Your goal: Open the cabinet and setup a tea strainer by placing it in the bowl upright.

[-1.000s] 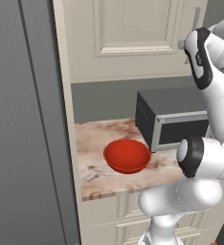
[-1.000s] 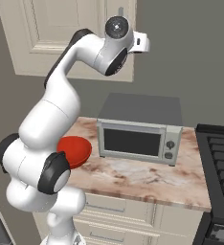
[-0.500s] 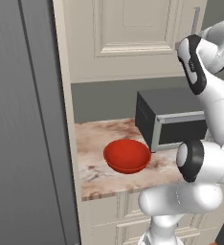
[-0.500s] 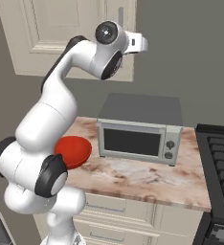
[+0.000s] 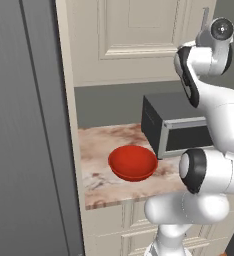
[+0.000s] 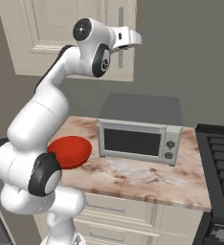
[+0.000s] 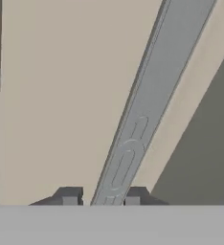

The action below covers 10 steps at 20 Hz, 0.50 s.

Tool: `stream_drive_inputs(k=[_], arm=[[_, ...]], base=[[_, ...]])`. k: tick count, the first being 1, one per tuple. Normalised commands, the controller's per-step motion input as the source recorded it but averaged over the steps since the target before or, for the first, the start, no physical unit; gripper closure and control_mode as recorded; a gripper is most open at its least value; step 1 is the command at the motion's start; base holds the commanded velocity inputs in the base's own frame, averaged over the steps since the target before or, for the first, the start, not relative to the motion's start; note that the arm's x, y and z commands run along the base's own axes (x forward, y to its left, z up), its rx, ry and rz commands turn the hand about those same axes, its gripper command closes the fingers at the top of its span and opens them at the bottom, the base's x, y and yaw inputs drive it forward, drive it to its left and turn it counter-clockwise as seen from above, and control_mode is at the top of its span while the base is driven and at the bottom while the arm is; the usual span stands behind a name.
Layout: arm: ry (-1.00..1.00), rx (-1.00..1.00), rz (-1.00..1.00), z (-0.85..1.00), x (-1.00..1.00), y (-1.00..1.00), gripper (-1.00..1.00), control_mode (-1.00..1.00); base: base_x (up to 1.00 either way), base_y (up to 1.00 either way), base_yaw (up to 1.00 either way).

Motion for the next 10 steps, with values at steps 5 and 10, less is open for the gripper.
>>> stream_drive_inputs(k=[5, 10], arm=[[0.13, 0.06, -0.01, -0.01, 0.27, -0.02, 1.0, -1.0], [0.13, 0.27, 0.0, 0.0, 0.2, -0.27, 1.0, -1.0]], base=[[0.0, 0.0, 0.0], [0.0, 0.0, 0.0]])
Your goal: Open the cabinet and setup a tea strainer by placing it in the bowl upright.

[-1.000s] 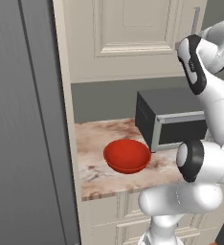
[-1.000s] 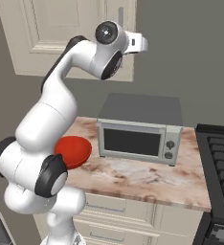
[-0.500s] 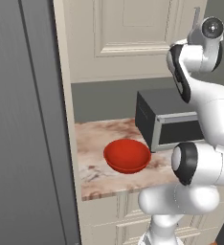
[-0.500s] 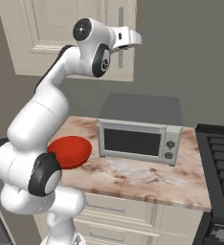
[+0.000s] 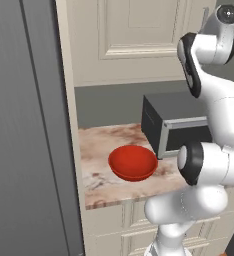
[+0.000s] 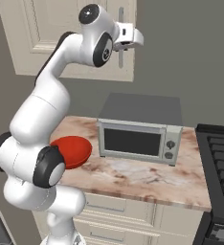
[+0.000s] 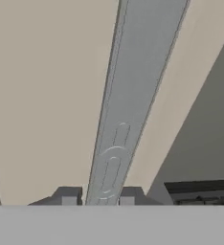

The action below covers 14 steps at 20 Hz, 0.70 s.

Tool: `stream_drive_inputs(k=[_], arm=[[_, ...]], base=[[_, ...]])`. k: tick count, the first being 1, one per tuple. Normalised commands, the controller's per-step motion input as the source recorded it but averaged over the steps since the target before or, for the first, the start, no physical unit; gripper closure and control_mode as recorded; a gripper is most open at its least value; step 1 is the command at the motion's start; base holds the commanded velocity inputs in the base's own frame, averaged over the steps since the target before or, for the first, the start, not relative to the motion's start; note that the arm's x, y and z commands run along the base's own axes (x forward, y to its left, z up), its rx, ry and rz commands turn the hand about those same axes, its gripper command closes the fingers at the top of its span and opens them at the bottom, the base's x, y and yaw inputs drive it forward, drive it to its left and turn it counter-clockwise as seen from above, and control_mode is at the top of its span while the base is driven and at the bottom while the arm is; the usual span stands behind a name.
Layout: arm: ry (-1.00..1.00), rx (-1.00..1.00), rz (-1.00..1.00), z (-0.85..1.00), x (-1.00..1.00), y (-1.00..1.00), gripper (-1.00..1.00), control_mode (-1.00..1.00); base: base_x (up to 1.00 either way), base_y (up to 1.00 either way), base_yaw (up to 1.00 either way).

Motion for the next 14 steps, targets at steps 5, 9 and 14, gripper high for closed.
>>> stream_drive_inputs(k=[5, 9, 14], arm=[[0.01, 0.29, 0.0, -0.1, 0.04, -0.13, 1.0, -1.0], [-0.1, 0.21, 0.0, -0.19, 0.0, -0.02, 1.0, -1.0], [-0.19, 0.13, 0.0, -0.26, 0.0, 0.0, 1.0, -1.0]], base=[[0.0, 0.0, 0.0], [0.0, 0.0, 0.0], [0.0, 0.0, 0.0]])
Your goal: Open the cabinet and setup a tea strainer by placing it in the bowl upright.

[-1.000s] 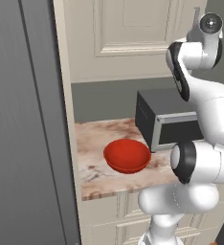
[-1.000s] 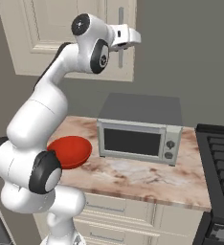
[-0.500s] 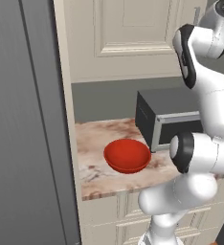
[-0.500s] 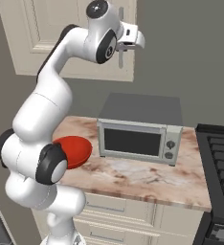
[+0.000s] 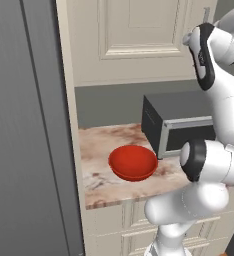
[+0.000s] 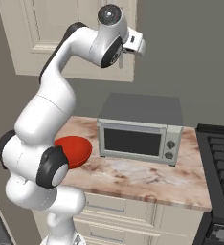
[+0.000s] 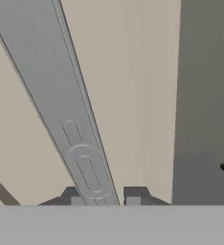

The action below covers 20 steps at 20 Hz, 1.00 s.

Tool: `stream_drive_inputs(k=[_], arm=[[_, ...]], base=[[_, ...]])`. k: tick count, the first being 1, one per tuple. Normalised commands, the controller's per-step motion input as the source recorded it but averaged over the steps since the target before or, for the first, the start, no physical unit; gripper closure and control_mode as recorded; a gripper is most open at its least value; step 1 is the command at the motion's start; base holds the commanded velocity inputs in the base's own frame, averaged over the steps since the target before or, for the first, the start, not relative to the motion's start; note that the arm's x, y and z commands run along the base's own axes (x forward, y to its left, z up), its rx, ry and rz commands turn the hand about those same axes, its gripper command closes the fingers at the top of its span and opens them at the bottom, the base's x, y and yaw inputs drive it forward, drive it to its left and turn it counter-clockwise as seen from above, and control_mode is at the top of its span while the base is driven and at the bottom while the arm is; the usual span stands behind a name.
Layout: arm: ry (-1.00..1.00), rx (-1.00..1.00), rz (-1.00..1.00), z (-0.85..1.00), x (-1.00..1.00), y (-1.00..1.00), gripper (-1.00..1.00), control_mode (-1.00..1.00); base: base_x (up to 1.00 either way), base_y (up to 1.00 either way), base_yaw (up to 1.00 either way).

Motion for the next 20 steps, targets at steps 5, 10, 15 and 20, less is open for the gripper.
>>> stream_drive_inputs(k=[5, 10, 15, 20], arm=[[-0.13, 0.08, 0.0, -0.18, 0.0, 0.0, 1.0, -1.0], [-0.03, 0.0, 0.0, 0.0, 0.0, -0.01, 1.0, -1.0], [0.0, -0.04, 0.0, 0.0, 0.0, -0.02, 1.0, -1.0], [0.0, -0.02, 0.0, 0.11, -0.28, -0.02, 1.0, -1.0]], base=[[0.0, 0.0, 0.0], [0.0, 0.0, 0.0], [0.0, 0.0, 0.0], [0.0, 0.0, 0.0]])
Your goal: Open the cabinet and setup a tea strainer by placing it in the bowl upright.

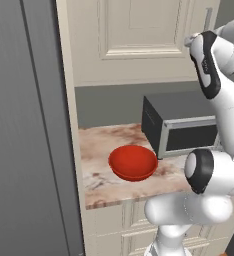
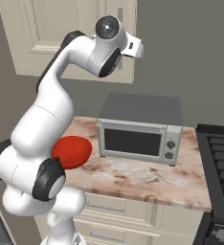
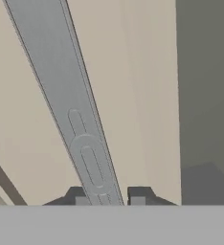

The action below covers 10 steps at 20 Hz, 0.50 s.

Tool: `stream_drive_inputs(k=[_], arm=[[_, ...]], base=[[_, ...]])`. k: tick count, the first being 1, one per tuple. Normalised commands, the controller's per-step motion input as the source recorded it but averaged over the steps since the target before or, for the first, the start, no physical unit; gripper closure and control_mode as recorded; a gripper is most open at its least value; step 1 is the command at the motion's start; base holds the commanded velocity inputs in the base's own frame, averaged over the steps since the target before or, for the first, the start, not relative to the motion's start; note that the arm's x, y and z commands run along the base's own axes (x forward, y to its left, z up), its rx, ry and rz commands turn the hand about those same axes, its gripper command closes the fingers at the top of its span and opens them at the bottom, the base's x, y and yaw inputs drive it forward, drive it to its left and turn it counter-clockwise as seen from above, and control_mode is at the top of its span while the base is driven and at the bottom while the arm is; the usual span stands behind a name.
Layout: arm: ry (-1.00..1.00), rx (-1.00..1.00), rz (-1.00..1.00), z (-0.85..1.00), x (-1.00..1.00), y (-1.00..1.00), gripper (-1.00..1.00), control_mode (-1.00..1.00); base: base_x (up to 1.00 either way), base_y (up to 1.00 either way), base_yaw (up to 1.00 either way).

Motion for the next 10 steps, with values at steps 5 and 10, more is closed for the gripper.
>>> stream_drive_inputs(k=[5, 10], arm=[[-0.03, -0.11, -0.04, 0.16, -0.64, 0.18, 1.0, -1.0], [-0.04, -0.12, -0.09, 0.12, -0.84, 0.22, 1.0, -1.0]], base=[[0.0, 0.0, 0.0], [0.0, 0.0, 0.0]])
